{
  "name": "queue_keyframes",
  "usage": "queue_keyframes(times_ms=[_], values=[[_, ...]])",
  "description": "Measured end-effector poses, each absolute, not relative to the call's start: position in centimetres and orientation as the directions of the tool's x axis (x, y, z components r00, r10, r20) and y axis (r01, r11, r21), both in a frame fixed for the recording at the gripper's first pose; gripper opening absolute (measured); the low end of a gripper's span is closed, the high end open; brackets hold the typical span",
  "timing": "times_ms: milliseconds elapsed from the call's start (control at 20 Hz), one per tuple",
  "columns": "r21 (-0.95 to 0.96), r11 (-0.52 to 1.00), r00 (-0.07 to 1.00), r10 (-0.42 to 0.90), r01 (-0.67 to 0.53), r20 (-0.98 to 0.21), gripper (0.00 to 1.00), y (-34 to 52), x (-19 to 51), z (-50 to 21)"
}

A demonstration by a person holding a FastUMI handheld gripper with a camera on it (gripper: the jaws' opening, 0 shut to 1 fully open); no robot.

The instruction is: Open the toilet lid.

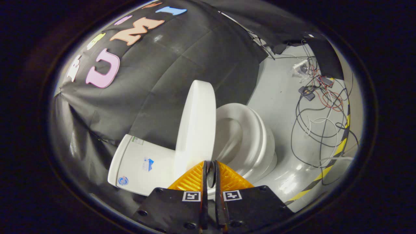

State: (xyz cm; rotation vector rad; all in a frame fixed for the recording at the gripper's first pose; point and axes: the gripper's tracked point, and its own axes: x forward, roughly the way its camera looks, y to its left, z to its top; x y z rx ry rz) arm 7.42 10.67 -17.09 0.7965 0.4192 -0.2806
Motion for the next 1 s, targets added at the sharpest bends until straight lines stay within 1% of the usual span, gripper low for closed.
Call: queue_keyframes(times_ms=[50, 250, 850, 1000], values=[[0.634, 0.668, 0.886, -0.084, 0.389, -0.455, 0.11, 11.0, 7.7, -16.5], [0.559, 0.722, 0.862, -0.101, 0.407, -0.497, 0.11, 11.8, 7.9, -15.6], [0.536, 0.780, 0.898, -0.073, 0.323, -0.434, 0.11, 15.3, 9.3, -11.0], [0.482, 0.820, 0.896, -0.080, 0.308, -0.437, 0.11, 16.5, 9.7, -10.0]])
